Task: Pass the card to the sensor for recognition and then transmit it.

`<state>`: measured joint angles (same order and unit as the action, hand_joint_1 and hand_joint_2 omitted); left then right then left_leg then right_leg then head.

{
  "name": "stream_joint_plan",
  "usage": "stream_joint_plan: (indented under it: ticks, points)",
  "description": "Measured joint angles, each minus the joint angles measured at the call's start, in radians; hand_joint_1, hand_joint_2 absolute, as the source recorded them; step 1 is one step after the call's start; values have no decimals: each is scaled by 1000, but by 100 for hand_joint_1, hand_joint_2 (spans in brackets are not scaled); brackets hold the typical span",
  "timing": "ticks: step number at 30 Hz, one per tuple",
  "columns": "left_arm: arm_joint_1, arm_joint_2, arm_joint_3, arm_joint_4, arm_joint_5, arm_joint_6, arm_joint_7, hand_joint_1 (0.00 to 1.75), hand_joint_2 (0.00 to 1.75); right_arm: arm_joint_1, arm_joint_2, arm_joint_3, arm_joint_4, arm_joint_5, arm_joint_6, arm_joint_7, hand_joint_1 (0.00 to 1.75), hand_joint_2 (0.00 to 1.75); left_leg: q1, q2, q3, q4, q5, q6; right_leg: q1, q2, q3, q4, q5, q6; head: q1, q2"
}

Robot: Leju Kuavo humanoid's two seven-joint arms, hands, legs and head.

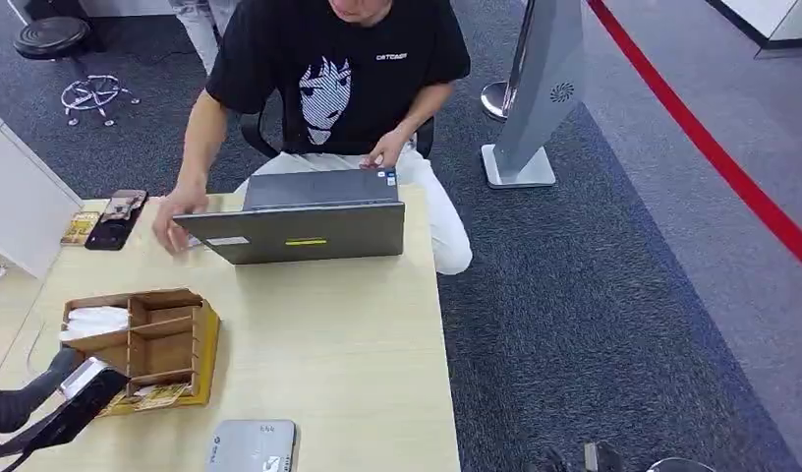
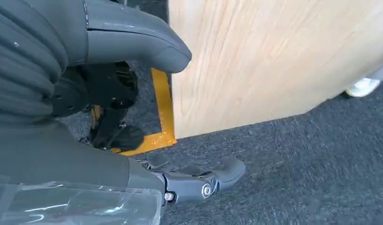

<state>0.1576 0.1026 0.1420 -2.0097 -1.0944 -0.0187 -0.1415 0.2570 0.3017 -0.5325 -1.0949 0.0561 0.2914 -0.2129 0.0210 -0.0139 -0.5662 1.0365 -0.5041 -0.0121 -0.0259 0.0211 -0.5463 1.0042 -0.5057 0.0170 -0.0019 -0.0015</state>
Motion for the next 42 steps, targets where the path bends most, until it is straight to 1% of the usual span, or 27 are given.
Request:
stream_joint_plan:
  ticks: [6, 14, 17, 20, 22, 23, 25, 26, 27, 28, 29, 31, 32, 34, 35, 36, 37, 38, 39, 40, 41, 42]
  points:
    - [28, -24, 53, -49, 39, 1, -27, 0, 175, 2, 0, 0, -17, -7, -8, 6, 0, 175, 0, 0, 0, 0, 0, 0, 0, 0, 0, 0, 0, 0, -1, 0]
    - [40, -51, 78, -77, 45, -4, -49, 0, 175, 5, 0, 0, -30, -18, -12, 13, 0, 175, 0, 0, 0, 0, 0, 0, 0, 0, 0, 0, 0, 0, 0, 0]
    - [44, -67, 79, -87, 112, -29, -63, 0, 175, 5, 0, 0, -30, -19, -16, 13, 0, 175, 0, 0, 0, 0, 0, 0, 0, 0, 0, 0, 0, 0, 0, 0]
    - [51, -99, 88, -107, 266, -93, -77, 0, 175, 5, 0, 0, -32, -21, -20, 13, 0, 175, 0, 0, 0, 0, 0, 0, 0, 0, 0, 0, 0, 0, 0, 0]
    - [64, -138, 109, -130, 492, -178, -88, 0, 175, 6, 0, 0, -35, -39, -34, 13, 0, 175, 0, 0, 0, 0, 0, 0, 0, 0, 0, 0, 0, 0, 0, 0]
    - [73, -158, 117, -140, 553, -202, -94, 0, 175, 6, 0, 0, -37, -42, -39, 13, 0, 175, 0, 0, 0, 0, 0, 0, 0, 0, 0, 0, 0, 0, 0, 0]
    - [87, -195, 144, -156, 694, -269, -98, 0, 175, 7, 0, 1, -42, -54, -44, 13, 0, 175, 0, 0, 0, 0, 0, 0, 0, 0, 0, 0, 0, 0, 0, 0]
    - [99, -228, 175, -164, 832, -347, -95, 0, 175, 8, 0, 1, -44, -58, -43, 16, 0, 175, 0, 0, 0, 0, -1, 0, 0, 0, 0, 0, 0, 0, 0, 0]
    - [108, -251, 201, -168, 918, -403, -90, 0, 175, 8, 0, 1, -47, -59, -41, 16, 0, 175, 0, 0, 0, 0, -1, 0, 0, 0, 0, 0, 0, 0, 0, 0]
    - [117, -280, 233, -169, 982, -463, -81, 0, 175, 9, 0, 1, -48, -59, -40, 16, 0, 175, 0, 0, 0, 0, -1, 0, 0, 0, 0, 0, 0, 0, 0, 0]
    - [125, -305, 264, -169, 1018, -508, -71, 0, 175, 9, 0, 1, -49, -58, -40, 16, 0, 175, 0, 0, 0, 0, -1, 0, 0, 0, 0, 0, 0, 0, 0, 0]
    - [137, -348, 320, -169, 1053, -577, -48, 0, 175, 9, 0, 0, -49, -49, -35, 16, 0, 175, 0, 0, 0, 0, -1, 0, 0, 0, 0, 0, 0, 0, 0, 0]
    - [143, -365, 346, -169, 1054, -604, -32, 0, 175, 8, 0, -1, -50, -46, -34, 16, 0, 175, 0, 0, 0, 0, -1, 0, 0, 0, 0, 0, 0, 0, -1, 0]
    - [159, -388, 383, -169, 1003, -645, -30, 0, 175, 8, 0, -7, -50, -28, -23, 16, 0, 175, 0, 0, 0, 0, -1, 0, 0, 0, 0, 0, 0, 0, 0, 0]
    - [169, -393, 393, -169, 959, -653, -44, 0, 175, 9, 0, -12, -50, -23, -19, 16, 0, 175, 0, 0, 0, 0, -1, 0, 0, 0, 0, 0, 0, 0, 0, 0]
    - [174, -397, 399, -168, 899, -635, -75, 0, 175, 9, 0, -17, -50, -19, -18, 16, 0, 175, 0, 0, 0, 0, -1, 0, 0, 0, 0, 0, 0, 0, 0, 0]
    - [181, -398, 398, -169, 751, -561, -149, 0, 175, 10, 0, -20, -50, -20, -20, 15, 0, 175, 0, 0, 0, 0, -1, 0, 0, 0, 0, 0, 0, 0, 0, 0]
    - [186, -397, 392, -169, 578, -487, -197, 0, 175, 11, 0, -21, -54, -25, -24, 15, 0, 175, 0, 0, 1, 0, -1, 0, 0, 0, 0, 0, 0, 0, 0, 0]
    - [190, -389, 379, -169, 389, -428, -216, 0, 175, 12, 0, -21, -58, -31, -27, 16, 0, 175, 0, 0, 1, 0, -1, 0, 0, 0, 0, 0, 0, 0, -1, 0]
    - [196, -380, 365, -169, 257, -395, -217, 0, 175, 12, 0, -21, -62, -36, -29, 16, 0, 175, 0, 0, 1, 0, -1, 0, 0, 0, 0, 0, 0, 0, 0, 0]
    - [207, -370, 347, -169, 155, -361, -216, 0, 175, 12, 1, -21, -64, -35, -29, 16, 0, 175, 0, 0, 1, 0, -1, 0, 0, 0, 0, 0, 0, 0, 0, 0]
    - [218, -355, 329, -169, 92, -323, -205, 0, 175, 12, 1, -21, -66, -30, -29, 19, 0, 175, 0, 0, 1, 0, -1, 0, 0, 0, 0, 0, 0, 0, 0, 0]
